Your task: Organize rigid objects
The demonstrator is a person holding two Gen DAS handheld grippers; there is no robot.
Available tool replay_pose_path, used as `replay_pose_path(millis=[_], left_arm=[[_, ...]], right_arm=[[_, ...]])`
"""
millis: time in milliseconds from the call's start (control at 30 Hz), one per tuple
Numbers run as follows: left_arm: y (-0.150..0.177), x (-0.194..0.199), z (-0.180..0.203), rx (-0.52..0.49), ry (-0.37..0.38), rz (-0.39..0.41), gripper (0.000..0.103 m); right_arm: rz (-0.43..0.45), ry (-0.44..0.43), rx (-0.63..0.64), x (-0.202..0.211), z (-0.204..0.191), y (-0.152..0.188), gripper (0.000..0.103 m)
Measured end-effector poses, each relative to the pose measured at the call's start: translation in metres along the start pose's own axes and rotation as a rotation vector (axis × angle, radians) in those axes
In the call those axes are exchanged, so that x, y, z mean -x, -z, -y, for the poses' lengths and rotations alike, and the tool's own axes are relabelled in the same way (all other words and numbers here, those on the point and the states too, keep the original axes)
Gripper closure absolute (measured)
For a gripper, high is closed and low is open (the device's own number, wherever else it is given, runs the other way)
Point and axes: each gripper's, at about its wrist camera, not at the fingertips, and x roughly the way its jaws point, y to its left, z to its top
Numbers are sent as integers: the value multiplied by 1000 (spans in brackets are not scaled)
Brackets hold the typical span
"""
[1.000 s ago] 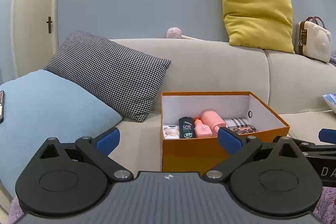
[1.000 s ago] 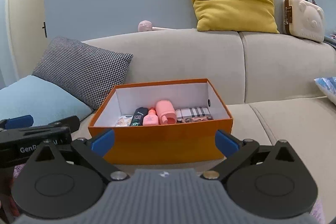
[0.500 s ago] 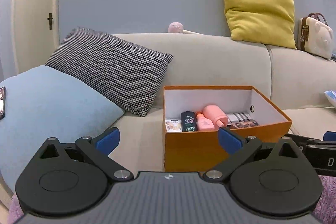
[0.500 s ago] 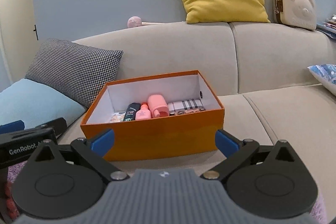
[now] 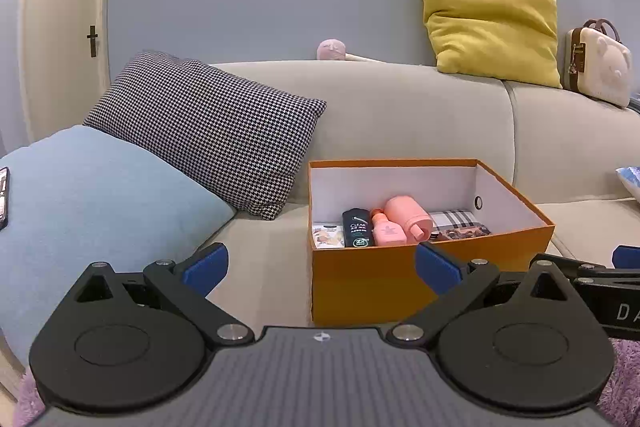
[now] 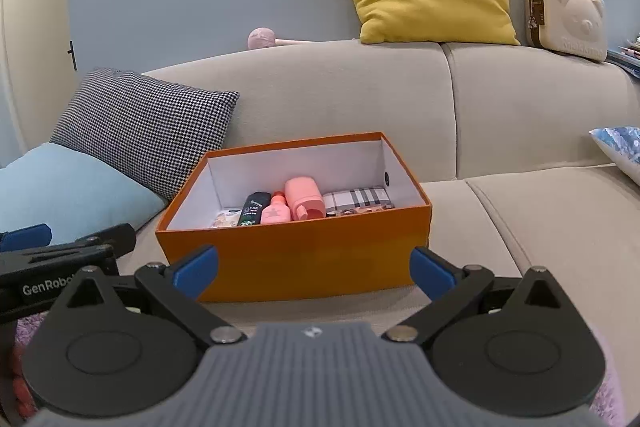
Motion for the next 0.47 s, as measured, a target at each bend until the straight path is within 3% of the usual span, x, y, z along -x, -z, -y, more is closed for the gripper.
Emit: replay_pose_path(millis=[467], left_arm=[[0,-1,0,1,7,-1,0]], right_arm=[[-4,3,6,1,-2,2,2]])
